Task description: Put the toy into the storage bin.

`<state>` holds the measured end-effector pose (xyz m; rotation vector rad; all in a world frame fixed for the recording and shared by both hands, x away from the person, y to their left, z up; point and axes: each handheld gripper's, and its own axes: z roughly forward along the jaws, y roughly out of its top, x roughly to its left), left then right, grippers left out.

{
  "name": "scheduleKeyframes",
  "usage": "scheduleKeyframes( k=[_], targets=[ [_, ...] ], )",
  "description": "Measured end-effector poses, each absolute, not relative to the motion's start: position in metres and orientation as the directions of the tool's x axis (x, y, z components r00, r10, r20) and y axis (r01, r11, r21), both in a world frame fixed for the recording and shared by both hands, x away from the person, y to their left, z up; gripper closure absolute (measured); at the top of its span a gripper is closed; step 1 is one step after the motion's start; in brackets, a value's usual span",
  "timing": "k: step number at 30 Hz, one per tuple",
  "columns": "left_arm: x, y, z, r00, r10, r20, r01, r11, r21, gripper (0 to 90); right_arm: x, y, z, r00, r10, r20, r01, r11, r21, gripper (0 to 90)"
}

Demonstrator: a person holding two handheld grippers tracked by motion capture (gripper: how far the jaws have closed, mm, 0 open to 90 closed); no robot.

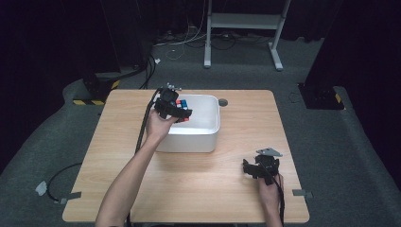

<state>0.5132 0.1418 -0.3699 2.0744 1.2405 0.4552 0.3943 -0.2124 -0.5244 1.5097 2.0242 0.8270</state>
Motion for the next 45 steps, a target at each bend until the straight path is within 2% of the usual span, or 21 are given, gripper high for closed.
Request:
scheduleKeyframes(
  k=[45],
  targets=[
    [0.477, 0.160, -0.371, 0.520, 0.854, -0.028, 0.604, -0.344, 0.719, 13.3, 0.394, -0.212, -0.524, -0.277, 0.961, -0.021, 0.671, 0.209, 0.711, 14.5]
  ],
)
